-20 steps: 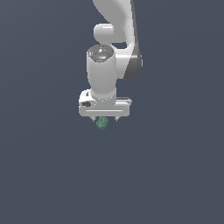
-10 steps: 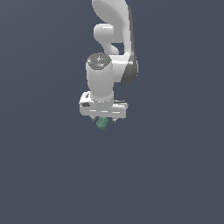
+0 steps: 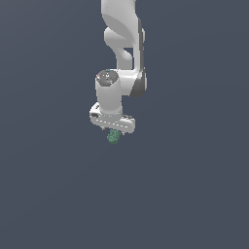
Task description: Pick up the object and move it to a goal position.
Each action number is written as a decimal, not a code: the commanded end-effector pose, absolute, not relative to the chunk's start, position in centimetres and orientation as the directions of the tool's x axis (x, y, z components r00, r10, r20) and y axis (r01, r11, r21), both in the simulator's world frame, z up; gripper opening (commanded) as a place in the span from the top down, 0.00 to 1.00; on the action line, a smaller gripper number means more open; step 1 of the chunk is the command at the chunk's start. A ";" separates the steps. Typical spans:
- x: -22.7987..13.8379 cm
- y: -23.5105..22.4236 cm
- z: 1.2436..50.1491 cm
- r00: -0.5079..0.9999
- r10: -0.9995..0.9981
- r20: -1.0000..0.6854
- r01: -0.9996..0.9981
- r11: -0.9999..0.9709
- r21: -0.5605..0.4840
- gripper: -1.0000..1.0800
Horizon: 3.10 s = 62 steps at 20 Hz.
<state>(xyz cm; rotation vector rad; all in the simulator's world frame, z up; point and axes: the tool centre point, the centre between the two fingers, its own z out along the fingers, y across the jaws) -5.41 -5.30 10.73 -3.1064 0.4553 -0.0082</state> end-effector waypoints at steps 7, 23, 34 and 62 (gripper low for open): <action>-6.6 -5.7 9.6 0.943 -0.332 0.000 -0.332 -0.943 0.000 0.04; -6.8 -5.7 4.6 0.941 -0.337 0.000 -0.337 -0.941 0.000 0.04; -6.8 -5.7 4.5 0.941 -0.337 0.000 -0.337 -0.941 0.000 1.00; -10.2 12.9 14.4 0.941 -0.338 0.002 -0.338 -0.941 0.002 1.00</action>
